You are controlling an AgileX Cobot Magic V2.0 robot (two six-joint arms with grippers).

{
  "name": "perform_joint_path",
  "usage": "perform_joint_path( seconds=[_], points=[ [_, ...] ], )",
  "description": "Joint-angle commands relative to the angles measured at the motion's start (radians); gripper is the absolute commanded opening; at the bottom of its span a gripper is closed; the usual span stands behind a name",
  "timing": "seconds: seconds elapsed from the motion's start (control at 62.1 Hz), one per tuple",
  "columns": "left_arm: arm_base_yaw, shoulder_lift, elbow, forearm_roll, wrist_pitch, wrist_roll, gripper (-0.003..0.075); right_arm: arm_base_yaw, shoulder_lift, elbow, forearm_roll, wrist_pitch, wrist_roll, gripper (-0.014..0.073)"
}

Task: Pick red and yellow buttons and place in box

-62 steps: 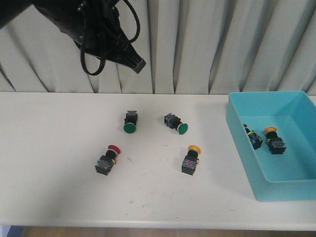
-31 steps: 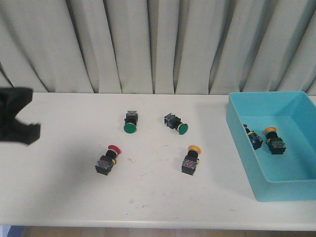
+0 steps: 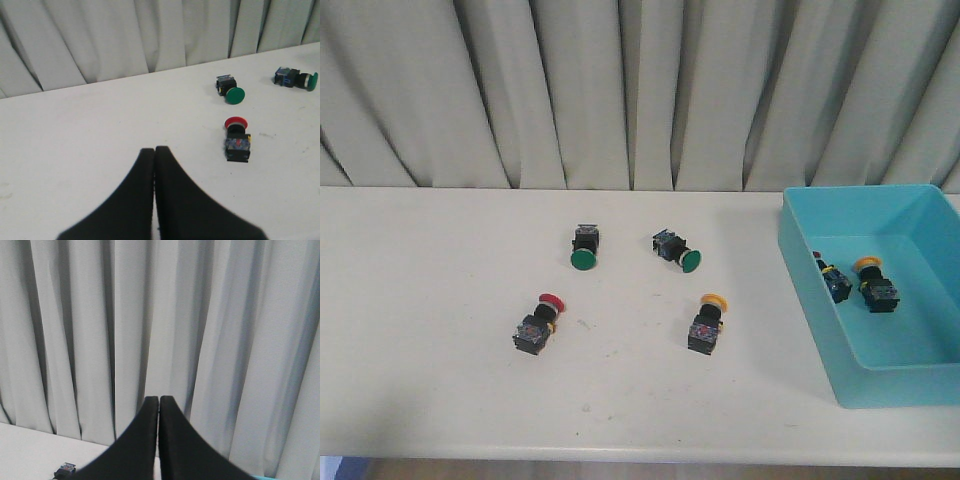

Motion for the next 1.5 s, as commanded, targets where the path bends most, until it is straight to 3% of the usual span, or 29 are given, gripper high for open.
perform_joint_path(
  seconds=[0.0,0.225,0.322,0.435,0.644,1.481],
  points=[
    [0.036,-0.076,0.050,0.005,-0.129,-0.010,0.0003,0.001,0.011,-0.024,0.017,-0.059,-0.003,-0.0008],
    [0.101,-0.302,0.239,0.001,-0.224,-0.014,0.0003,0.001,0.011,-0.024,0.017,-0.059,-0.003,-0.0008],
    [0.125,-0.371,0.234,0.001,-0.168,-0.018,0.0003,0.001,0.011,-0.024,0.017,-0.059,-0.003,-0.0008],
    [0.146,-0.365,0.234,-0.020,-0.160,-0.009,0.0003,0.001,0.011,-0.024,0.017,-0.063,-0.003,-0.0008],
    [0.147,-0.365,0.235,-0.174,-0.139,0.156,0.0003,0.001,0.011,-0.024,0.017,-0.062,-0.003,-0.0008],
    [0.147,-0.365,0.233,-0.182,-0.138,0.158,0.0003,0.001,0.011,-0.024,0.017,-0.062,-0.003,-0.0008]
  ],
)
